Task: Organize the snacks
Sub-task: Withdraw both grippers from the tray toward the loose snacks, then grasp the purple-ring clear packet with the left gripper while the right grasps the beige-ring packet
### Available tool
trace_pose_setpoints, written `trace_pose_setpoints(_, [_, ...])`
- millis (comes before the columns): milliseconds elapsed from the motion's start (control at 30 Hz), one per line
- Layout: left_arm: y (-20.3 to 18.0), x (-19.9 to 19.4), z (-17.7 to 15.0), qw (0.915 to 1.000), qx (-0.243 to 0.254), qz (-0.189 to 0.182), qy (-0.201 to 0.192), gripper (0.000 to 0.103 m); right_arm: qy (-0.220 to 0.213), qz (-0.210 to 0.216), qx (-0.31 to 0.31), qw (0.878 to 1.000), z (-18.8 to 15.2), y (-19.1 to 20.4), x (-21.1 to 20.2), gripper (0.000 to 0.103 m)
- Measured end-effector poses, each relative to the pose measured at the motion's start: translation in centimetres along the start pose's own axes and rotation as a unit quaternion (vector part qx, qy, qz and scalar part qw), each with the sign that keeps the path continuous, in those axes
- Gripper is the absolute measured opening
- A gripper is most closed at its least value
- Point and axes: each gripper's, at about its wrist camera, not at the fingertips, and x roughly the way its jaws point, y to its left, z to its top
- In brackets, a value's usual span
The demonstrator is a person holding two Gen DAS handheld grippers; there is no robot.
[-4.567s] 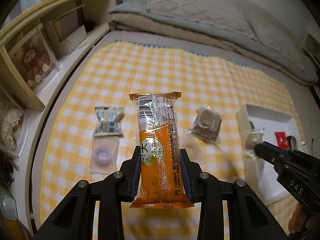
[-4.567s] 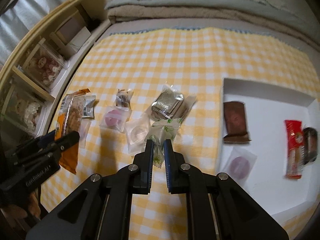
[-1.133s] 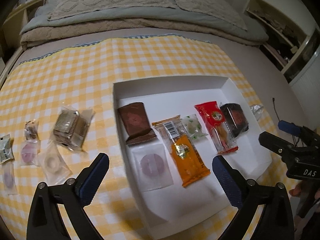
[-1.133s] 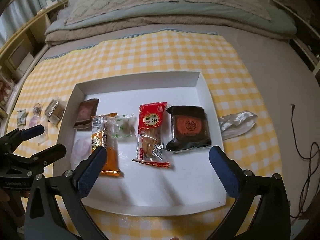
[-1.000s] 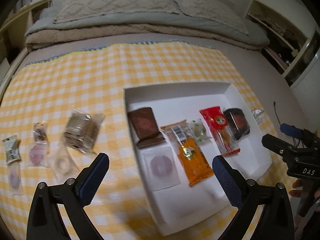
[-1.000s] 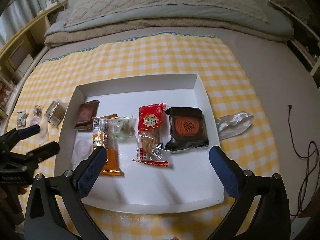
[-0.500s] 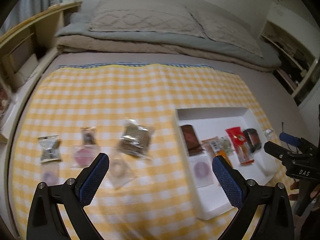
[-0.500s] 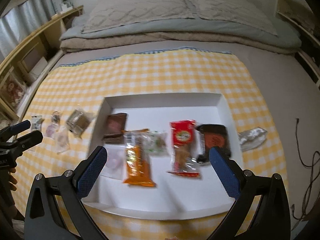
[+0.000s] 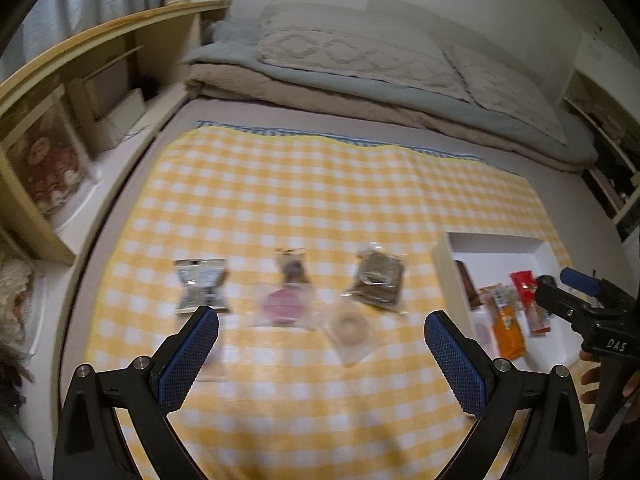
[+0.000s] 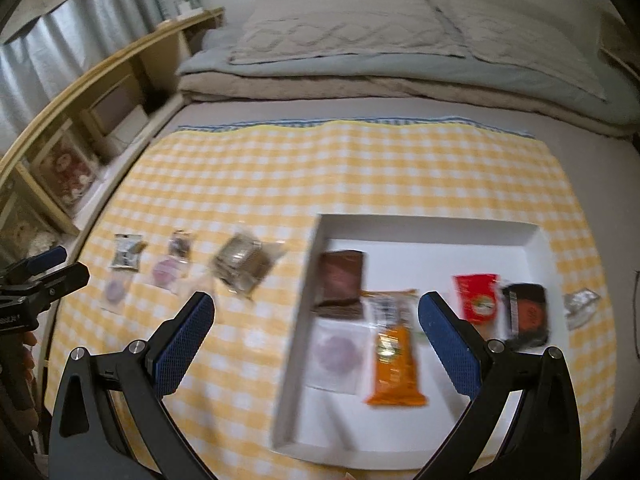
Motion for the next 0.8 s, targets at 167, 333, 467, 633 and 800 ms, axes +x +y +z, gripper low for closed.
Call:
trace_pose_setpoints(167, [3.3, -0.7, -0.9, 0.9996, -0.017, 0.021, 0.006, 0.103, 0.003, 0.036, -0.023, 0.999, 0.4, 3.9, 1.3, 0.103])
trace_pose_setpoints(333, [5.9, 0.5, -1.5, 0.9977, -0.031, 0.054, 0.028, 0.103, 0.005, 0.059, -0.05, 0.997, 0.6, 7.2, 3.2, 0.103])
trace_pose_setpoints(467, [7.6, 2.5, -2.0, 0.9944, -0.052, 0.076, 0.051, 0.103, 0.016, 0.077, -0.085, 0.993, 0.3, 9.2, 5.8, 0.103])
trace_pose_setpoints(633, [8.3, 5.9, -2.0, 0.9908, -0.07, 0.084, 0.08, 0.092, 0.074, 0.092, -0.099, 0.988, -0.7, 10.6, 10.0, 0.103])
trace_pose_setpoints(800, [8.0, 9.7, -1.4, 0.9867, -0.061, 0.091, 0.12, 0.086, 0.137, 0.098, -0.088, 0.982, -1.5, 11.3, 13.8, 0.101])
